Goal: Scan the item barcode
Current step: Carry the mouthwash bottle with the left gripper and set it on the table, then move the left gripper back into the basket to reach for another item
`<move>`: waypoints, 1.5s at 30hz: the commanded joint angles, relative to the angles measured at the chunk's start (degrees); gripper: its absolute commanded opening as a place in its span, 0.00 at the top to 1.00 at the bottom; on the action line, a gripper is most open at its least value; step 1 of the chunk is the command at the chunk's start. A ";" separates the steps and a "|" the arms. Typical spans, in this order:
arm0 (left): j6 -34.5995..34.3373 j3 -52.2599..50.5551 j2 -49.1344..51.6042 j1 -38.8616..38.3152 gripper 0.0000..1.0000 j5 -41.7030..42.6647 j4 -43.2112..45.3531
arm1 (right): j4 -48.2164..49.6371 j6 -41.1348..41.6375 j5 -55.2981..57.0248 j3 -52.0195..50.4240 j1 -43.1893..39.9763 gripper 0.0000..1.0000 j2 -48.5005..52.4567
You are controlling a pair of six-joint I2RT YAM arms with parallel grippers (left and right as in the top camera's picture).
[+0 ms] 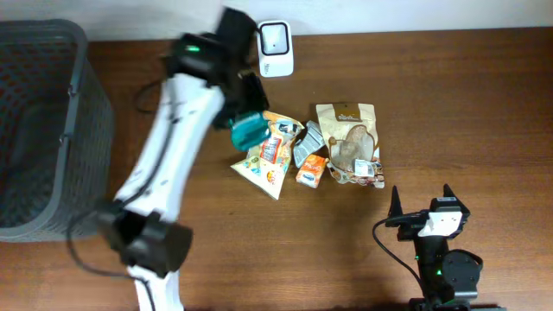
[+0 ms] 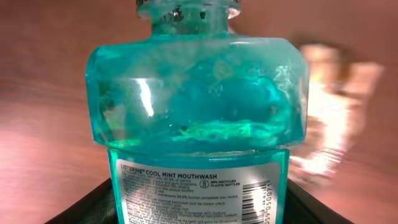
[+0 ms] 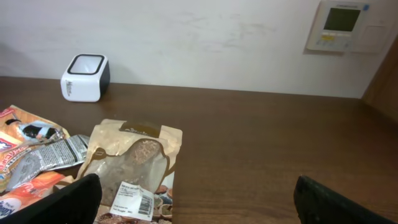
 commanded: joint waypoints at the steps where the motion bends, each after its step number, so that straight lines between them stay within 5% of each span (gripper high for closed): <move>1: 0.90 -2.47 5.20 -2.21 0.74 -17.81 0.15 | -0.13 -0.37 0.28 -0.52 0.26 0.02 -0.37; 5: 0.92 -3.52 13.09 -2.19 0.73 -23.67 -0.52 | -0.13 -0.39 0.28 -0.52 0.26 0.02 -0.37; 11: 1.70 -3.56 22.49 -2.21 0.72 -21.73 0.22 | -0.13 -0.37 0.28 -0.52 0.26 0.02 -0.37; 16: 16.81 -3.54 24.30 -2.25 0.72 -7.74 3.58 | -0.13 -0.37 0.28 -0.52 0.26 0.01 -0.37; 18: 21.62 -3.54 24.30 -2.36 0.55 -4.09 2.05 | -0.13 -0.37 0.28 -0.52 0.26 0.01 -0.37; 19: 23.26 -3.48 24.06 -2.36 0.25 -4.20 1.14 | -0.15 -0.39 0.26 -0.52 0.26 0.02 -0.37; 22: 23.23 0.07 23.41 -1.88 0.01 -4.57 -2.23 | -0.15 -0.37 0.26 -0.52 0.26 0.02 -0.37; 26: 23.08 18.75 22.80 0.37 0.01 -4.46 -12.31 | -0.13 -0.37 0.26 -0.52 0.26 0.02 -0.37; 30: 22.77 28.39 15.19 3.02 0.01 -2.58 -12.31 | -0.13 -0.37 0.28 -0.52 0.26 0.02 -0.37; 36: 23.47 27.10 -1.22 7.10 0.01 -2.60 -12.28 | -0.13 -0.39 0.28 -0.52 0.26 0.02 -0.37; 40: 25.40 14.51 -9.53 7.26 0.01 -5.62 -12.28 | -0.13 -0.37 0.28 -0.52 0.26 0.02 -0.37; 43: 22.56 4.09 -13.51 8.79 0.08 -12.35 -12.28 | -0.13 -0.39 0.26 -0.52 0.26 0.02 -0.37; 45: 22.60 2.82 -13.75 12.00 0.30 -12.35 -11.65 | -0.13 -0.39 0.28 -0.52 0.26 0.02 -0.37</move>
